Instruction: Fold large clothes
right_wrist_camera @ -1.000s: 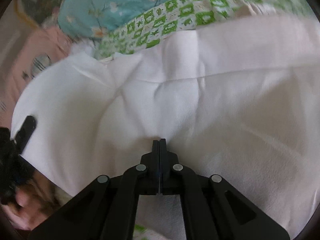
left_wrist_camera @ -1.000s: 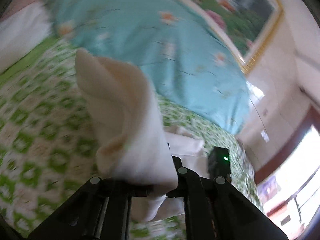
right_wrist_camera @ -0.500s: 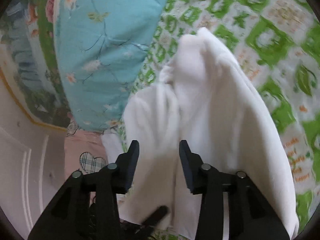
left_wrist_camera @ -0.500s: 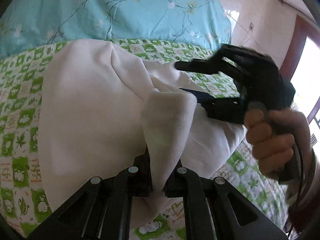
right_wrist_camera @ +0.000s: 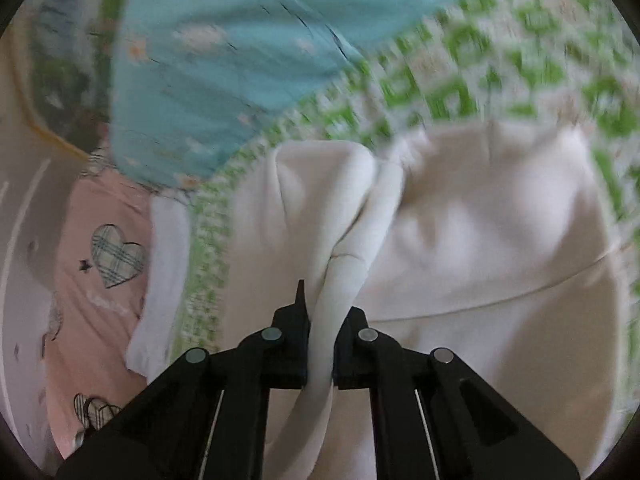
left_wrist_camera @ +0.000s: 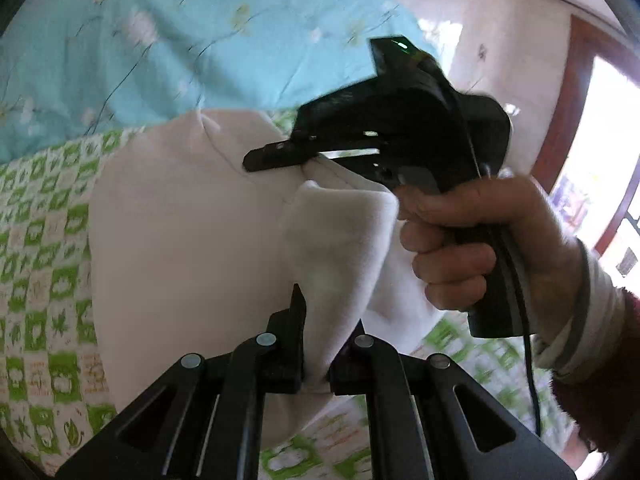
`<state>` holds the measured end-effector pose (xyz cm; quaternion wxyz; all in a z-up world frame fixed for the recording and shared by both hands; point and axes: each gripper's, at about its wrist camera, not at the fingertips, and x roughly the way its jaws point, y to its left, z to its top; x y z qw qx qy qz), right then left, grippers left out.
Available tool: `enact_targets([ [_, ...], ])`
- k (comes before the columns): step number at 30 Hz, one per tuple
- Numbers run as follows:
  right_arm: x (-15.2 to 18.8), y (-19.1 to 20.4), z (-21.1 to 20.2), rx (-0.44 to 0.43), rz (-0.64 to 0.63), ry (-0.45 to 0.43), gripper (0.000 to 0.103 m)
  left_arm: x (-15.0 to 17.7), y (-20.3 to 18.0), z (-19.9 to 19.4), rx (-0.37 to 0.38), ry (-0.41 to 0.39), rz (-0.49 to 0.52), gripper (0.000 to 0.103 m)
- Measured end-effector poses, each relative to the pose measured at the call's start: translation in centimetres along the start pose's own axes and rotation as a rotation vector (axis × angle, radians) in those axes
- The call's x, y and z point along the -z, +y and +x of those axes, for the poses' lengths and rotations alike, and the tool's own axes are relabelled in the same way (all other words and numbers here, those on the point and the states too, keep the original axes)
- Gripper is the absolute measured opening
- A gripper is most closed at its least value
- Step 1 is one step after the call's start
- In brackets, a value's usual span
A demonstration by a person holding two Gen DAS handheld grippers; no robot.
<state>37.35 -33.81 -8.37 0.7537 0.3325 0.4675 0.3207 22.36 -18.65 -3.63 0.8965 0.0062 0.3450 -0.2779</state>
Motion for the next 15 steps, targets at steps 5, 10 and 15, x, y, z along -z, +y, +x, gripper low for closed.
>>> enact_targets([
  [5, -0.3, -1.5, -6.0, -0.014, -0.024, -0.103, 0.008, -1.0, -3.3, 1.8, 0.109, 0.015, 0.021, 0.008],
  [10, 0.6, -6.5, -6.6, 0.120, 0.045, -0.073, 0.008, 0.3, -4.2, 6.1, 0.131, 0.102, 0.005, 0.008],
  [15, 1.1, -8.6, -5.7, 0.151, 0.057, -0.060, 0.009, 0.5, -4.1, 7.3, 0.129, 0.121, 0.019, 0.011],
])
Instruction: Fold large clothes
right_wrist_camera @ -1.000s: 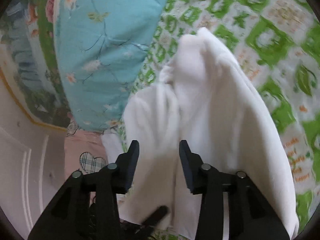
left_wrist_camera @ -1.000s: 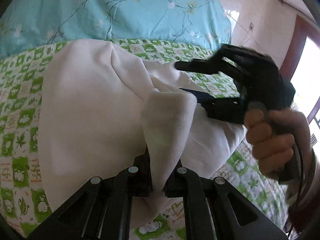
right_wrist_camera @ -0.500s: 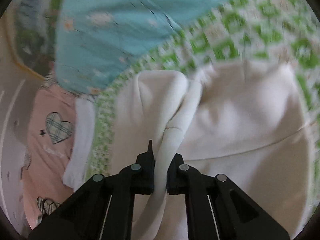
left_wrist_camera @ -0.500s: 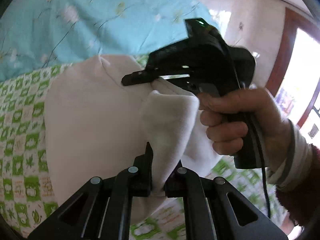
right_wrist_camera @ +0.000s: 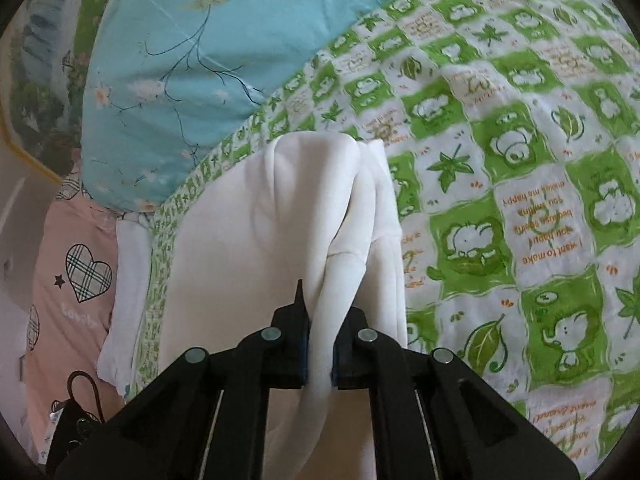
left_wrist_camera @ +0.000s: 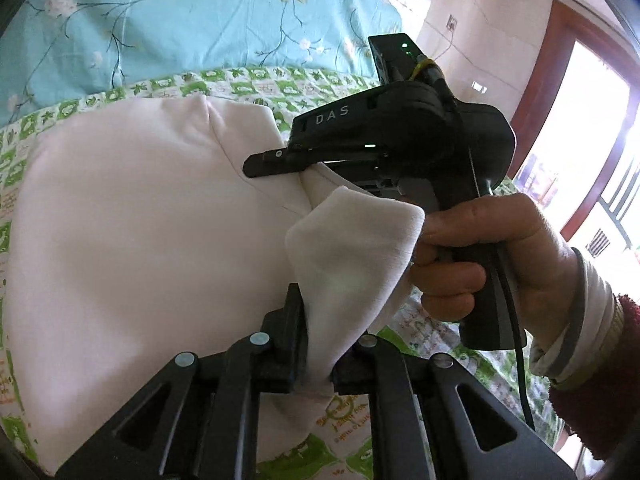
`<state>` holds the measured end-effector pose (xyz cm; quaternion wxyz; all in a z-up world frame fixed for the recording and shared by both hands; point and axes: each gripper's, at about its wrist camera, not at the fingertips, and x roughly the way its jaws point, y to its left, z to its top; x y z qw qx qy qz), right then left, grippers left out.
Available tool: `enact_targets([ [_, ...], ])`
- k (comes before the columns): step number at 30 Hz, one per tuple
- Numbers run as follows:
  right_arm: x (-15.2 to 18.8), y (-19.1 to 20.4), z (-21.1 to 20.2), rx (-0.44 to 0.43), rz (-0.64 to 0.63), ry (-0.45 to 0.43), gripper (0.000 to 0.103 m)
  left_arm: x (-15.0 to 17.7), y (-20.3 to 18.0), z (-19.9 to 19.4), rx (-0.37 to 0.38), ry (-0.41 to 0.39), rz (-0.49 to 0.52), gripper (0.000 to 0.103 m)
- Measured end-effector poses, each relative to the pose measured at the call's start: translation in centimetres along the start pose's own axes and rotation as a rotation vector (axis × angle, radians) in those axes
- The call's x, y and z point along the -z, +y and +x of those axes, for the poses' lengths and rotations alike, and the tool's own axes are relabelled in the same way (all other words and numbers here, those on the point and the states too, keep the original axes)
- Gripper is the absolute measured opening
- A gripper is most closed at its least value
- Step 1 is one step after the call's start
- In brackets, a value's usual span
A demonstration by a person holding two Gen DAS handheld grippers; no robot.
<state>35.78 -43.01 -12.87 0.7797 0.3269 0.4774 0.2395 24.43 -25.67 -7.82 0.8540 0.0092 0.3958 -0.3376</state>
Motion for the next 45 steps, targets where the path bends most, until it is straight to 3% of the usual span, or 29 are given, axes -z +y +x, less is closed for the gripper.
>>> enact_targets([
  [5, 0.1, 0.0, 0.3, 0.010, -0.003, 0.000, 0.010, -0.4, 0.4, -2.1, 0.024, 0.011, -0.036, 0.028],
  [7, 0.1, 0.2, -0.1, 0.028, -0.016, -0.006, 0.015, 0.1, 0.2, -4.1, 0.028, -0.007, -0.060, 0.055],
  [10, 0.4, 0.7, -1.4, 0.085, -0.025, -0.025, 0.023, 0.4, 1.2, -7.9, -0.011, -0.060, -0.090, 0.083],
  [11, 0.4, 0.8, -1.8, 0.102, -0.026, -0.029, 0.034, 0.5, 1.8, -9.1, -0.032, -0.079, -0.101, 0.085],
  [12, 0.5, 0.9, -2.4, 0.125, -0.027, -0.035, 0.041, 0.7, 2.5, -10.3, -0.053, -0.096, -0.116, 0.085],
  [14, 0.7, 1.3, -3.8, 0.153, -0.031, -0.062, 0.075, 0.9, 4.7, -12.0, -0.089, -0.113, -0.161, 0.086],
  [18, 1.5, 1.8, -5.3, 0.136, -0.063, -0.082, 0.077, 1.5, 9.5, -12.3, -0.112, -0.095, -0.287, 0.087],
  [23, 2.3, 1.6, -3.9, 0.134, -0.077, -0.020, 0.077, 1.8, 14.8, -8.6, 0.025, -0.015, -0.501, 0.087],
  [30, 2.0, 1.4, -1.4, 0.103, -0.078, 0.056, 0.077, 1.5, 17.2, -2.9, 0.136, 0.091, -0.557, 0.088],
  [33, 2.0, 1.1, -0.2, 0.077, -0.063, 0.102, 0.070, 1.0, 17.4, -1.6, 0.142, 0.097, -0.545, 0.083],
  [36, 2.0, 1.1, 0.6, 0.078, -0.064, 0.113, 0.056, 0.6, 16.9, -1.4, 0.113, 0.094, -0.493, 0.074],
  [38, 2.1, 0.7, 0.9, 0.071, -0.040, 0.120, 0.035, 0.6, 16.8, -1.4, 0.106, 0.084, -0.476, 0.068],
  [45, 2.4, 1.3, 0.8, 0.036, -0.016, 0.104, 0.020, -0.3, 15.2, -2.2, 0.068, 0.045, -0.426, 0.050],
])
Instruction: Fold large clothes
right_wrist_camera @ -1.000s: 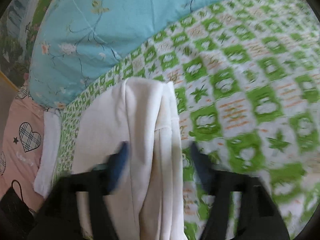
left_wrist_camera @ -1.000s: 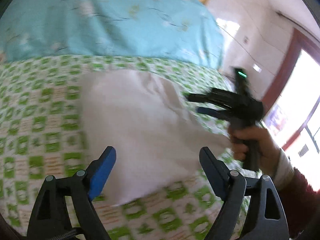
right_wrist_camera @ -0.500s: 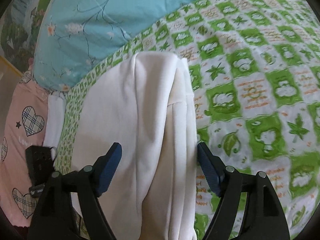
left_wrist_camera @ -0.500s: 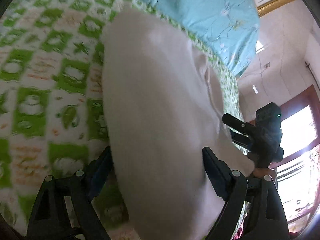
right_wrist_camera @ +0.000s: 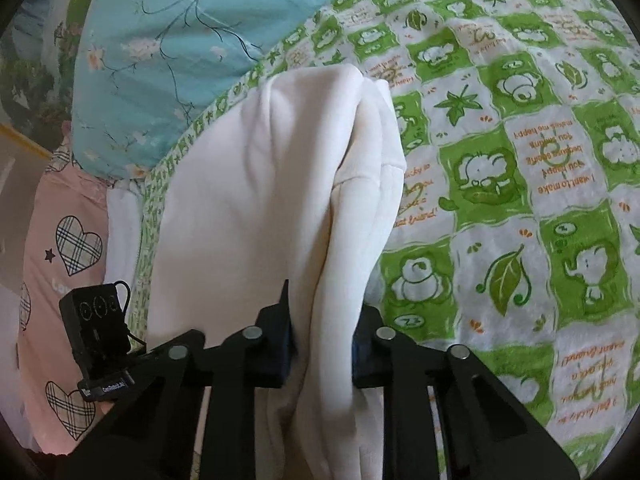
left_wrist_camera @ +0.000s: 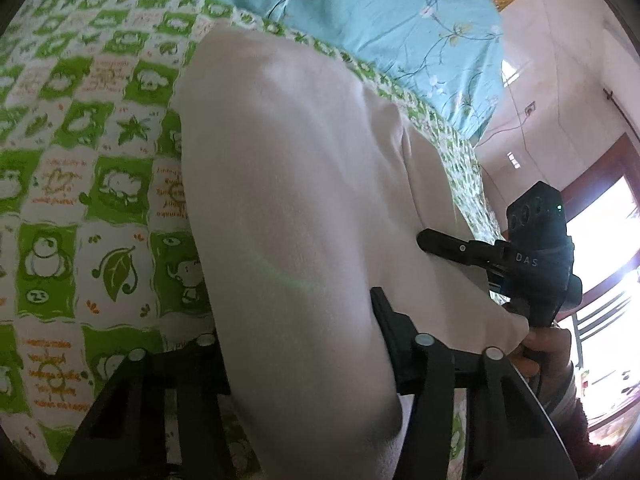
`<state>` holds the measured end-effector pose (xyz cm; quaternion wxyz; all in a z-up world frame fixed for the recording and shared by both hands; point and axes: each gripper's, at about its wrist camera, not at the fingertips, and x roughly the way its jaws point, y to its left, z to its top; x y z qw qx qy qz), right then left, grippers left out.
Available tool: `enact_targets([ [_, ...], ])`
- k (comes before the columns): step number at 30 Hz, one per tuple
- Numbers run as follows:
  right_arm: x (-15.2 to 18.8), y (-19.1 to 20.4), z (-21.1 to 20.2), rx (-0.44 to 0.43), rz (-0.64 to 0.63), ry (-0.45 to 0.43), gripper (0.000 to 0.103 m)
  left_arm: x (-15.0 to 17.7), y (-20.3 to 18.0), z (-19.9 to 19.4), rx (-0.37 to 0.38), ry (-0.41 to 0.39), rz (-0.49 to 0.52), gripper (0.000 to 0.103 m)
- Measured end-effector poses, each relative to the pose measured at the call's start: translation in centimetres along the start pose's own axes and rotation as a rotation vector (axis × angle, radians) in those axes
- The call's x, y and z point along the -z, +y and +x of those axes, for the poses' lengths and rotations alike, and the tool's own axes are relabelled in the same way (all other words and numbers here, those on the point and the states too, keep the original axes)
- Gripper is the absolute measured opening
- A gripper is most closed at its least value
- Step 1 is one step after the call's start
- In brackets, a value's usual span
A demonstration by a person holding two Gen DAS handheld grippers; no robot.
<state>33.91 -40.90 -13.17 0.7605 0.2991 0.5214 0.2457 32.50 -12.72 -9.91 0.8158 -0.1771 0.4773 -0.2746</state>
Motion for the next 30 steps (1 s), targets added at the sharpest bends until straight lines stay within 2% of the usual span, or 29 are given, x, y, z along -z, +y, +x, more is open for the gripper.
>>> enact_targets([
  [4, 0.7, 1.9, -1.2, -0.031, 0.001, -0.039, 0.019, 0.7, -1.1, -2.8, -0.010, -0.033, 0.038, 0.047],
  [8, 2.5, 5.0, -0.9, -0.070, -0.042, -0.030, 0.019, 2.5, -0.7, -7.3, -0.045, -0.061, 0.052, 0.047],
  [14, 5.6, 11.1, 2.7, -0.172, -0.130, 0.014, 0.019, 5.9, 2.2, -15.2, -0.143, -0.120, 0.026, 0.047],
  [18, 7.5, 15.2, 6.4, -0.244, -0.188, 0.077, 0.019, 8.3, 5.1, -19.7, -0.209, -0.156, -0.038, 0.047],
  [22, 9.1, 17.5, 9.7, -0.277, -0.213, 0.139, 0.019, 10.3, 8.2, -21.1, -0.233, -0.159, -0.098, 0.048],
  [25, 10.0, 17.8, 11.3, -0.225, -0.224, 0.168, 0.019, 11.2, 9.8, -20.0, -0.263, -0.141, -0.136, 0.052],
  [27, 10.2, 17.6, 12.0, -0.185, -0.218, 0.173, 0.019, 11.5, 10.1, -19.7, -0.262, -0.159, -0.143, 0.054],
  [30, 10.1, 16.9, 11.9, -0.174, -0.193, 0.173, 0.026, 11.6, 10.0, -19.6, -0.265, -0.157, -0.150, 0.059],
])
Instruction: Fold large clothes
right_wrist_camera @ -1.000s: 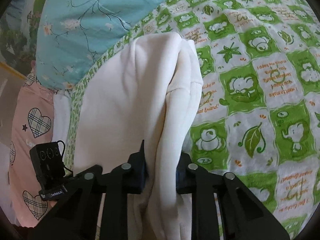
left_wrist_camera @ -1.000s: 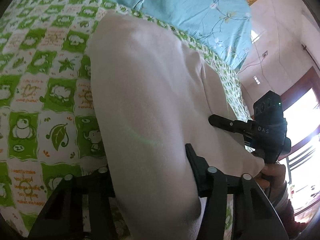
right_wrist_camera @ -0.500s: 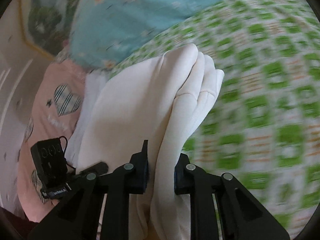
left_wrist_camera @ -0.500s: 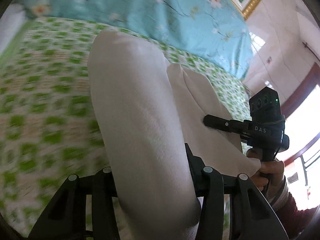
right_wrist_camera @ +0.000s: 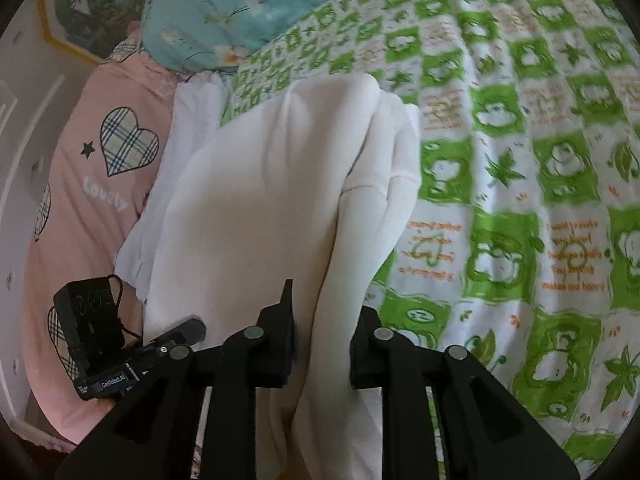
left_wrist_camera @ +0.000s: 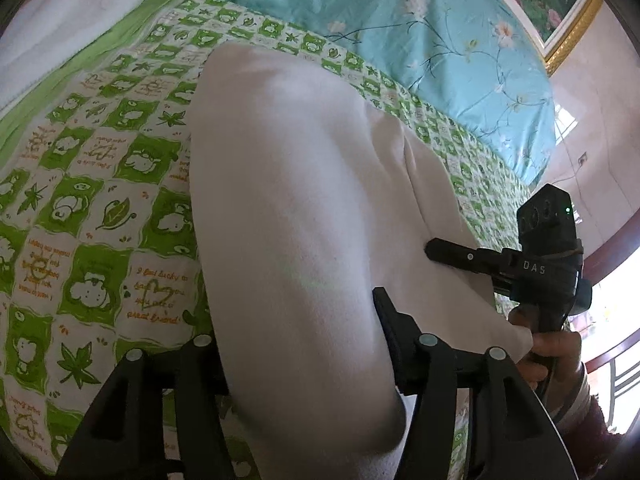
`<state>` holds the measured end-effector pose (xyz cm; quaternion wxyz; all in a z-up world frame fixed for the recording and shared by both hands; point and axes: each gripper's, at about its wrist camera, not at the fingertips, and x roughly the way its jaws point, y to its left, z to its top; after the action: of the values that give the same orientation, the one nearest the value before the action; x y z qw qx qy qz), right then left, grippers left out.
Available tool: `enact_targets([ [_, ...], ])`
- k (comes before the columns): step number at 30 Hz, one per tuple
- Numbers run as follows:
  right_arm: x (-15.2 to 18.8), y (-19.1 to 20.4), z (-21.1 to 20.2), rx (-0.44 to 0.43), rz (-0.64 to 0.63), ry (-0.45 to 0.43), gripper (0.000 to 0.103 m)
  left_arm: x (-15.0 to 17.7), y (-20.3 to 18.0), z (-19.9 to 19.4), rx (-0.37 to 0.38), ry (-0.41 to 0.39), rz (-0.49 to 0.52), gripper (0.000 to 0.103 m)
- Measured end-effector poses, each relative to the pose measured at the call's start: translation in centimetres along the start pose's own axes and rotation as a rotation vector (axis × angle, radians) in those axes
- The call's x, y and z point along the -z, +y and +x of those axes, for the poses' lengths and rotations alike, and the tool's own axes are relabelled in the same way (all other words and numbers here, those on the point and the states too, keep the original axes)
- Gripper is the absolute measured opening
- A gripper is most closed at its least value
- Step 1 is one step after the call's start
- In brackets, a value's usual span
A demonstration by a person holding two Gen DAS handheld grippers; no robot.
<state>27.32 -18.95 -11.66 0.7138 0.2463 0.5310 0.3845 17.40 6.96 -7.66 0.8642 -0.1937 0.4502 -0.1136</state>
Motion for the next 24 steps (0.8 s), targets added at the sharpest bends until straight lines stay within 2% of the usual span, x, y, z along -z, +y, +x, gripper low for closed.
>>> enact_targets([
  [4, 0.4, -0.2, -1.6, 0.068, 0.010, -0.029, 0.041, -0.2, -0.5, -0.9, -0.022, 0.010, -0.014, 0.063],
  [8, 1.2, 0.3, -5.3, 0.171, 0.004, -0.147, 0.042, 0.4, -0.5, -4.9, -0.021, -0.100, -0.001, 0.061],
  [10, 1.5, 1.4, -7.1, 0.175, -0.035, -0.206, 0.042, 0.5, -0.6, -6.9, 0.001, -0.170, 0.008, 0.057],
  [13, 1.5, 2.9, -6.7, 0.108, -0.094, -0.165, 0.040, 0.1, -0.9, -7.8, 0.054, -0.196, 0.017, 0.052],
  [16, 1.2, 3.1, -4.5, 0.139, -0.096, -0.111, 0.040, 0.2, -1.4, -7.4, 0.036, -0.184, 0.060, 0.052],
  [19, 0.9, 1.9, -2.3, 0.130, -0.049, -0.061, 0.040, 0.7, -1.5, -6.6, 0.042, -0.160, 0.076, 0.050],
  [21, 0.8, 1.7, -1.6, 0.125, -0.040, -0.047, 0.027, 0.9, -1.2, -5.8, 0.045, -0.150, 0.089, 0.050],
  [22, 0.8, 1.6, -1.3, 0.116, -0.032, -0.041, 0.006, 0.9, -1.0, -5.3, 0.040, -0.143, 0.089, 0.050],
  [24, 0.6, 1.6, -1.5, 0.092, -0.016, -0.043, 0.006, 0.5, -0.7, -4.7, 0.048, -0.127, 0.072, 0.050],
])
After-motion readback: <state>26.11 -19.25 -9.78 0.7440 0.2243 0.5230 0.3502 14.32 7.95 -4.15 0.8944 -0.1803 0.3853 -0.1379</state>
